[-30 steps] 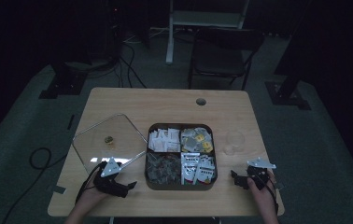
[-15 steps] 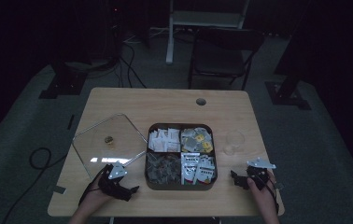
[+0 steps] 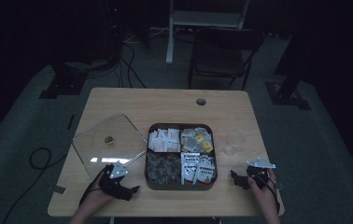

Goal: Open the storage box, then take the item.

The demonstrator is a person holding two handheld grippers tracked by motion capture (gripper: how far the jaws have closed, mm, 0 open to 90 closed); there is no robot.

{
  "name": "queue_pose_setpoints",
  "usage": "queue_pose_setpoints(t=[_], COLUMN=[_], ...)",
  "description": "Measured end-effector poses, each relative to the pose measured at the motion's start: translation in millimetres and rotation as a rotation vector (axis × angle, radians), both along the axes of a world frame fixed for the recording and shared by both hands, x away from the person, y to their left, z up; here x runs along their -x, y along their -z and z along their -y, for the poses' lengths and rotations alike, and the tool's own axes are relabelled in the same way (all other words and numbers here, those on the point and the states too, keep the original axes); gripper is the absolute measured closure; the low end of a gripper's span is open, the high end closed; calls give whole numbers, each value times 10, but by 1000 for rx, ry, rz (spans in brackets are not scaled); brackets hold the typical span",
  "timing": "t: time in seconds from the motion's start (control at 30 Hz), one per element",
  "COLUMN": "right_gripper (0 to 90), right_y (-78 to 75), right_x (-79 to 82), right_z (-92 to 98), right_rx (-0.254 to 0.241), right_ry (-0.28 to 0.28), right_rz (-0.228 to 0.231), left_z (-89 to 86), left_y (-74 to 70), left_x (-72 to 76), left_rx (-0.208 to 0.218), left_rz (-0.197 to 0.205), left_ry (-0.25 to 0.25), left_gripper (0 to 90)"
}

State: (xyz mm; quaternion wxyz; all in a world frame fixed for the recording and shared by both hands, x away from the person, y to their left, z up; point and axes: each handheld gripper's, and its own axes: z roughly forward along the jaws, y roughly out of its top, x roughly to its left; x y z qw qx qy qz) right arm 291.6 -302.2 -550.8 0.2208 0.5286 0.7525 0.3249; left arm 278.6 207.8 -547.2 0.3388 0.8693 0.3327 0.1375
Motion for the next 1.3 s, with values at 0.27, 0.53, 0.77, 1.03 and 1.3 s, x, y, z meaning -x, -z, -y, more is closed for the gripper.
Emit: queue_pose_setpoints(t=[0.27, 0.53, 0.77, 1.03, 1.3], right_gripper=[114, 114, 132, 138, 143], right_y=[-1, -19, -80, -241, -450], right_x=[-10, -16, 16, 77, 110], right_z=[-19, -45, 16, -38, -205], right_rx=[0, 8, -28, -52, -63], right_ry=[5, 30, 65, 39, -13], right_rz=[0, -17, -18, 7, 51], left_z=[4, 10, 10, 8, 8], left_y=[0, 0, 0, 0, 0], left_x=[3, 7, 7, 7, 7], left_rx=[1, 0, 1, 1, 0], left_rz=[0, 1, 1, 0, 0], left_ry=[-5, -13, -13, -11, -10], left_gripper=[5, 5, 5, 5, 5])
